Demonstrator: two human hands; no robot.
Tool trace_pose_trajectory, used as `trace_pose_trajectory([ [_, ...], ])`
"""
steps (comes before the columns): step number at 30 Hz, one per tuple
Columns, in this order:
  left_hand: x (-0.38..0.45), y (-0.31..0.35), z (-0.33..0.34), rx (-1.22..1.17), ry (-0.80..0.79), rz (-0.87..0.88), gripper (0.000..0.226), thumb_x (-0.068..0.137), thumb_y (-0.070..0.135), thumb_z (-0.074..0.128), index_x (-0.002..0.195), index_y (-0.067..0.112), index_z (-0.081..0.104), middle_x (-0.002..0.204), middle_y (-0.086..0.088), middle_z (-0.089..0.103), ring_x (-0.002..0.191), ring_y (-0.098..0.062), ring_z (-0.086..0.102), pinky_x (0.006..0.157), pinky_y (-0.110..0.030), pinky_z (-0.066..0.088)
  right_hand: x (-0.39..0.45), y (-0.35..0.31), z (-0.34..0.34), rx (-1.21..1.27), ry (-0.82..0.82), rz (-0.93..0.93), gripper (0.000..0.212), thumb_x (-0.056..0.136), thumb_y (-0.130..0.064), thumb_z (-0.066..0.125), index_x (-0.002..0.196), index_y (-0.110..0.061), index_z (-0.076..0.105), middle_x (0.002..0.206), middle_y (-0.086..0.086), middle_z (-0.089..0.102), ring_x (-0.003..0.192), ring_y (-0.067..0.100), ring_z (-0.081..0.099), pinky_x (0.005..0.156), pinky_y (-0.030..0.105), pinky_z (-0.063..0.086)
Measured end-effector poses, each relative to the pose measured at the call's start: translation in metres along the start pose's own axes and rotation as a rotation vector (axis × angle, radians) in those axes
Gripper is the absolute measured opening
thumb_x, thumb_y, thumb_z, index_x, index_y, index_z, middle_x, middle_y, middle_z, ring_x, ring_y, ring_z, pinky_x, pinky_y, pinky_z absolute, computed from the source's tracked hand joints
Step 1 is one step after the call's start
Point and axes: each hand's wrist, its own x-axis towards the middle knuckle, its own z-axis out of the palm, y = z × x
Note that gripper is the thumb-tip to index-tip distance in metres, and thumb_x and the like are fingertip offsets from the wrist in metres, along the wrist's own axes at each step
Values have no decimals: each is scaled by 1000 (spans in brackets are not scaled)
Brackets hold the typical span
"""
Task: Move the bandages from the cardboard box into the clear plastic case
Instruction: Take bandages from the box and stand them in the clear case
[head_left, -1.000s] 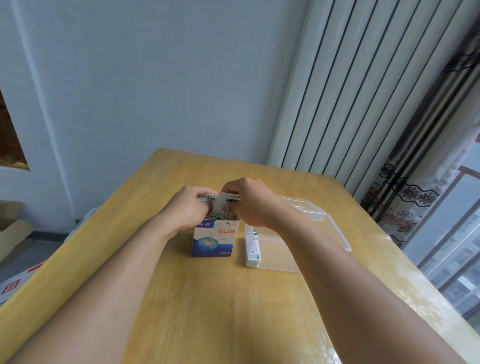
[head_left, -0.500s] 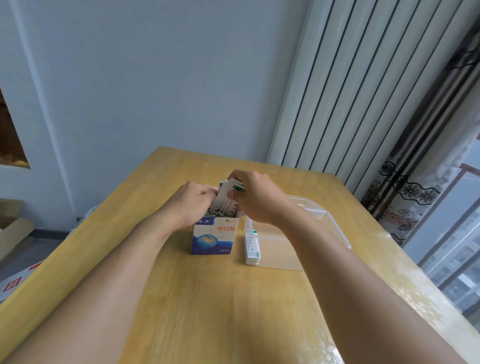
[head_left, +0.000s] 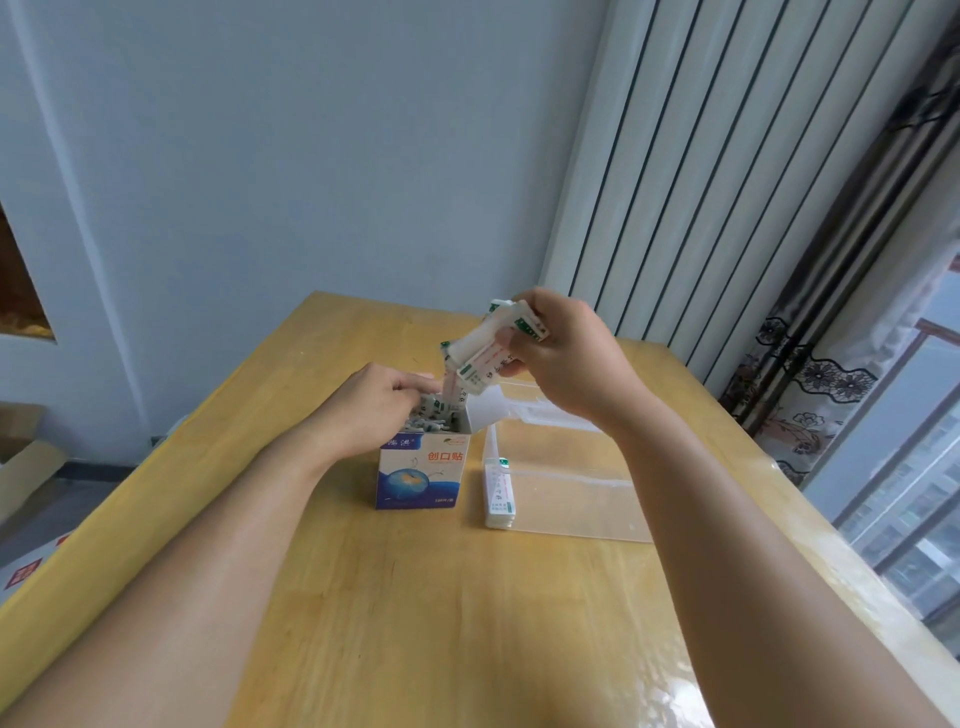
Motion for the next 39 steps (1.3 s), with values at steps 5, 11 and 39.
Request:
trace_pose_trajectory([
  [5,-15,21,-4,-16,124,133,40,109,34,35,145,31,53,156,11,42,151,-6,25,120,-33,19,-16,17,-19,145,-8,34,8,101,-17,61,102,-11,65,93,1,76,78,12,76,77,44,62],
  [11,-19,43,13,37,39,181,55,79,53,79,129,43,60,122,35,59,108,18,50,87,-8,35,-26,38,-34,353,37,49,8,98,-14,64,101,-6,66,92,6,77,84,22,76,83,50,60],
  [39,-16,120,102,-774,-651,-97,69,97,64,40,114,5,71,90,-15,62,80,-31,66,53,-33,57,-49,60,-104,-141,-180,45,5,97,-22,65,98,-27,68,89,-12,74,72,-2,69,56,18,54],
])
